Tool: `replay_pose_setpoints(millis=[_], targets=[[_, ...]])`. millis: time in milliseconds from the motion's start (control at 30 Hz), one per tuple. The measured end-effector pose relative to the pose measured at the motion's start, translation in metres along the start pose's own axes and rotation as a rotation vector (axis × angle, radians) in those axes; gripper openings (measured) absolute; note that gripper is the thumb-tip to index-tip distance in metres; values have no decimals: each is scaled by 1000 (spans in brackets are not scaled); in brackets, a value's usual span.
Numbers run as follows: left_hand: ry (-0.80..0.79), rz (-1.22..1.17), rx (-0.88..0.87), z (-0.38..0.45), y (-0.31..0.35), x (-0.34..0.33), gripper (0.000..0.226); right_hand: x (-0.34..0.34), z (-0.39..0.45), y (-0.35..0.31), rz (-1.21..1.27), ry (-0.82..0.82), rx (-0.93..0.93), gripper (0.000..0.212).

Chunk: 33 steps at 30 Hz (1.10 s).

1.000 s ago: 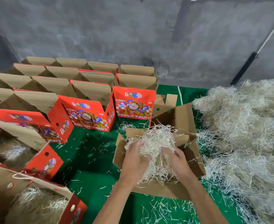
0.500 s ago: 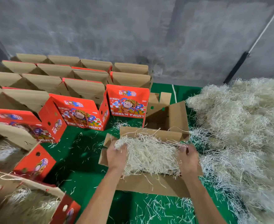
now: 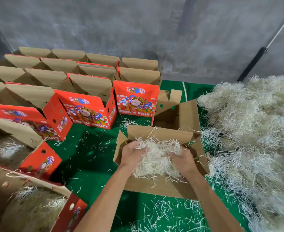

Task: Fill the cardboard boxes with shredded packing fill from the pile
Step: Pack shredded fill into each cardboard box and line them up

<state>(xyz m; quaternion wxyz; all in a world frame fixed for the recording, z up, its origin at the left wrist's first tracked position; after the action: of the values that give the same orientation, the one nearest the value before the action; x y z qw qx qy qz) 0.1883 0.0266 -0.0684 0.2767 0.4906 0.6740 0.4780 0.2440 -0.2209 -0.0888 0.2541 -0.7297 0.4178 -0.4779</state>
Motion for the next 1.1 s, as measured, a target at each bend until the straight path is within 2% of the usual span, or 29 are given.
replay_pose_setpoints(millis=[67, 100, 133, 167, 233, 300, 367, 433, 467, 500, 567, 633, 700, 767, 867, 1000, 1100], targets=[[97, 112, -176, 0, 15, 16, 27, 18, 1, 3, 18, 111, -3, 19], [131, 192, -248, -1, 20, 18, 29, 22, -2, -5, 28, 162, 63, 36], [141, 292, -299, -2, 27, 14, 34, 23, -6, -17, -2, 192, 146, 50], [138, 443, -324, -2, 32, 4, 41, 21, -9, -28, -73, 211, 232, 56], [138, 852, -350, -1, 36, -18, 61, 11, -12, -42, -261, 178, 304, 54], [199, 1131, -458, -11, 45, -32, 73, 3, -15, -46, -454, 119, 325, 53], [248, 1242, -594, -22, 48, -39, 74, 12, -27, -57, -534, 216, 429, 41], [289, 1211, -669, -27, 48, -36, 58, 21, -40, -70, -581, 350, 568, 25], [263, 1191, -673, -23, 46, -35, 46, 20, -42, -75, -604, 355, 607, 18], [194, 1186, -650, -16, 42, -36, 36, 14, -40, -77, -616, 305, 621, 12], [-50, 1207, -559, 2, 29, -49, 22, -6, -29, -74, -656, 117, 582, 10], [-251, 1274, -470, 16, 13, -64, 16, -27, -13, -63, -745, -75, 499, 18], [-358, 1304, -368, 29, -2, -72, 13, -49, 0, -51, -855, -219, 474, 31], [-450, 1342, -301, 39, -22, -79, 11, -68, 13, -37, -1014, -296, 470, 40], [-546, 1435, -292, 48, -50, -88, 16, -90, 36, -5, -1163, -373, 401, 38], [-628, 1515, -202, 61, -90, -91, 33, -102, 61, 41, -1103, -479, 194, 48], [-634, 1666, -105, 72, -104, -81, 51, -96, 71, 59, -1047, -457, 23, 78]])
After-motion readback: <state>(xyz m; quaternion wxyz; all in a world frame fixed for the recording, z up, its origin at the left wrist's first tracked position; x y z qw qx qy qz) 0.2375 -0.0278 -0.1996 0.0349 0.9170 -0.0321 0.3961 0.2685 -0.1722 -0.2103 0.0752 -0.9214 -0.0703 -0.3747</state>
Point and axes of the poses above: each hand's wrist, its own z-axis towards the middle knuckle, its own x-axis out of the back of the hand, y = z × x, the point moved 10 cm from there along z, towards the middle knuckle, and after that the axes turned 1 degree about y, right-handed, at the moved point
